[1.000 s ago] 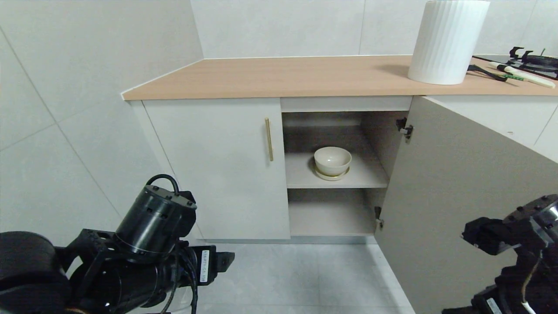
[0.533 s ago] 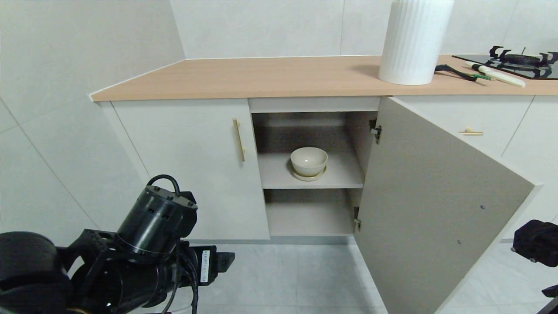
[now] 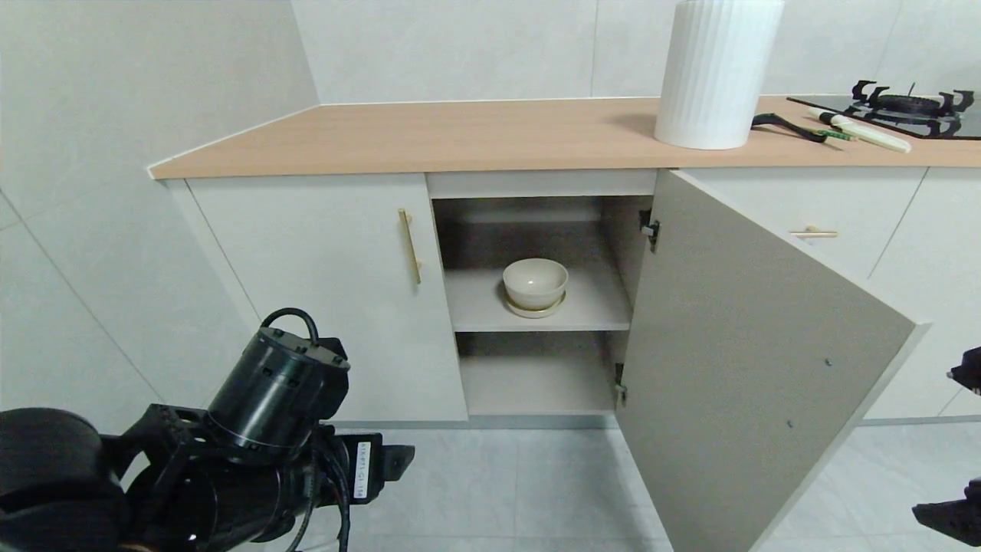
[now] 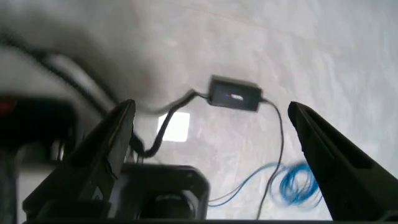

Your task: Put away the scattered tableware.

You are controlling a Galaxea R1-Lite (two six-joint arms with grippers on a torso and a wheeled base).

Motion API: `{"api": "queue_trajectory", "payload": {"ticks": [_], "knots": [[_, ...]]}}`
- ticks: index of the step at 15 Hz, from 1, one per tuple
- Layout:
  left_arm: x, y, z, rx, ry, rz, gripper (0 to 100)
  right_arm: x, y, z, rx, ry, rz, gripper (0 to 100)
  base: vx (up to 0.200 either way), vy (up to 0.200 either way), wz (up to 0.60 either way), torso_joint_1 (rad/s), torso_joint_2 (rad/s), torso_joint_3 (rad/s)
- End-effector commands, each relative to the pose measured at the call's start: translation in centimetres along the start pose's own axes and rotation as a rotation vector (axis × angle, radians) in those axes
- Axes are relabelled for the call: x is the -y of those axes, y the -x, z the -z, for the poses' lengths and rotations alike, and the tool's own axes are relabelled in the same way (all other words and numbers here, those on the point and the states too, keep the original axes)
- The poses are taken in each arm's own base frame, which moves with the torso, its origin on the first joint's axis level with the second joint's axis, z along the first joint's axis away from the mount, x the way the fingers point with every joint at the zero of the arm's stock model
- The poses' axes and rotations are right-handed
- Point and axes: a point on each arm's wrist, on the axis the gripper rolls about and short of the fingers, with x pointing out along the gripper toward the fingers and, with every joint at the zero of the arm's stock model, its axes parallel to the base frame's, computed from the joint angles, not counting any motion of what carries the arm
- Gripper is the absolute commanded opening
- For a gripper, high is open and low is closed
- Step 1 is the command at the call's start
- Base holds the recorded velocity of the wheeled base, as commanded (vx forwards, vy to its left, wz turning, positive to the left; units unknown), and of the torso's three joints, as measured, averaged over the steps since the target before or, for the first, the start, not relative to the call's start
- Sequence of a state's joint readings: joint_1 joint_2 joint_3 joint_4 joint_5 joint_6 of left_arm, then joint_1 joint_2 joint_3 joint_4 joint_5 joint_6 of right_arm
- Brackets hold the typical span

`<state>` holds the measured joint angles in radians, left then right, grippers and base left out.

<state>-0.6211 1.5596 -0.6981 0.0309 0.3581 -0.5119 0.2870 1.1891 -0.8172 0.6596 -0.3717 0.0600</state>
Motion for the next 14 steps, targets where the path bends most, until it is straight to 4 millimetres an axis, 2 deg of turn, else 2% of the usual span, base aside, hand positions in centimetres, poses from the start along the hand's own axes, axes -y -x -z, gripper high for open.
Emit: {"api": "queue_trajectory", "payload": {"ticks": [1,4,8,12,14], "knots": [[0.0,0.0,0.0,0.001,0.001,0.000,100,0.6,-0.6,-0.9,0.002,-0.056,0.036,100,0.000,0.000,0.00,0.000,0.00,0.000],[0.0,0.0,-0.1,0.002,0.002,0.001,100,1.9,-1.1,-1.9,0.074,-0.145,0.086,100,0.000,0.000,0.00,0.000,0.00,0.000],[0.0,0.0,-0.1,0.004,0.002,0.001,100,3.0,-2.8,-4.1,0.180,-0.260,0.133,100,0.000,0.000,0.00,0.000,0.00,0.000],[0.0,0.0,-0.1,0.004,0.005,0.002,100,3.0,-4.7,-5.9,0.246,-0.390,0.125,100,0.000,0.000,0.00,0.000,0.00,0.000],[0.0,0.1,-0.1,0.006,0.005,0.002,100,2.8,-5.4,-6.2,0.257,-0.398,0.123,100,0.000,0.000,0.00,0.000,0.00,0.000]]}}
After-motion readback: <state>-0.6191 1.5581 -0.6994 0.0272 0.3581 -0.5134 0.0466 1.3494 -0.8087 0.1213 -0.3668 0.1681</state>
